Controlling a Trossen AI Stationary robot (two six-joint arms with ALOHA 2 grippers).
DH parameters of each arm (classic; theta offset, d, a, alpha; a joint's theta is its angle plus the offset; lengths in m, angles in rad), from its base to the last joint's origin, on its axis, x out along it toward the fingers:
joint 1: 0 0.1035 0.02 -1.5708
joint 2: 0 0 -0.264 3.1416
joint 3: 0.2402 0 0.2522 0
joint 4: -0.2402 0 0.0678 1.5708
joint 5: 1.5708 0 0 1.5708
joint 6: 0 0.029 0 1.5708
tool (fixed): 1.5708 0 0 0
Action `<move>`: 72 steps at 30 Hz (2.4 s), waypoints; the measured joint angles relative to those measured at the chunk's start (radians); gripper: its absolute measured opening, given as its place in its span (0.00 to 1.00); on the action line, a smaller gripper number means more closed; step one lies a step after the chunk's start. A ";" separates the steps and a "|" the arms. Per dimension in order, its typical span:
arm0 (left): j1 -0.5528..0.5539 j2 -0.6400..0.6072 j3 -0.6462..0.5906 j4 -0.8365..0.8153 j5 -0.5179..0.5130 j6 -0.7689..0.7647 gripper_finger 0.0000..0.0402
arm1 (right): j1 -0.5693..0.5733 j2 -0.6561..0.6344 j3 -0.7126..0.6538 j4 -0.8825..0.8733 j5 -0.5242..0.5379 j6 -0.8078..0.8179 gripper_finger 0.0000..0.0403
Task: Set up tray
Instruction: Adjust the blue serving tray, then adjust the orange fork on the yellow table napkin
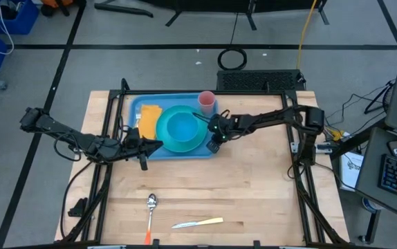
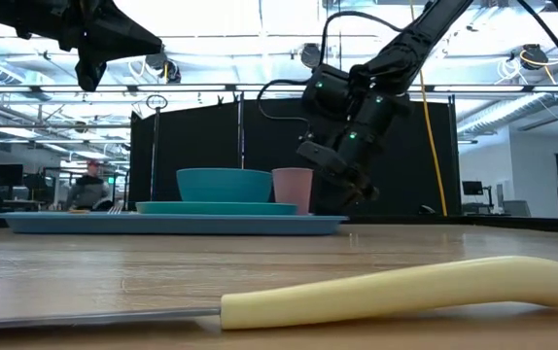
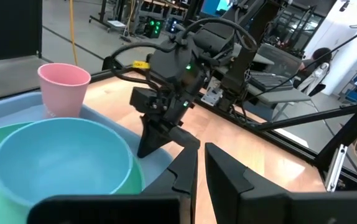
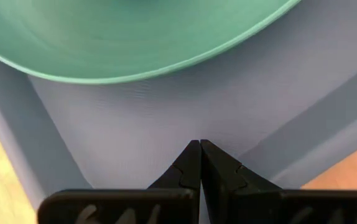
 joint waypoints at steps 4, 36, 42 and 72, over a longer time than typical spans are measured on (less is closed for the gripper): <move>0.000 0.000 0.000 -0.004 0.000 -0.004 0.08 | 0.017 -0.014 0.000 -0.020 0.007 0.010 0.00; 0.000 0.000 0.000 -0.018 -0.001 -0.012 0.08 | 0.116 -0.014 0.001 -0.164 0.133 0.095 0.00; 0.000 0.000 0.000 -0.018 -0.001 -0.012 0.08 | 0.127 -0.014 0.002 -0.194 0.136 0.097 0.00; 0.000 0.054 0.000 0.012 -0.043 -0.026 0.08 | 0.169 -0.148 -0.003 -0.224 0.157 0.070 0.00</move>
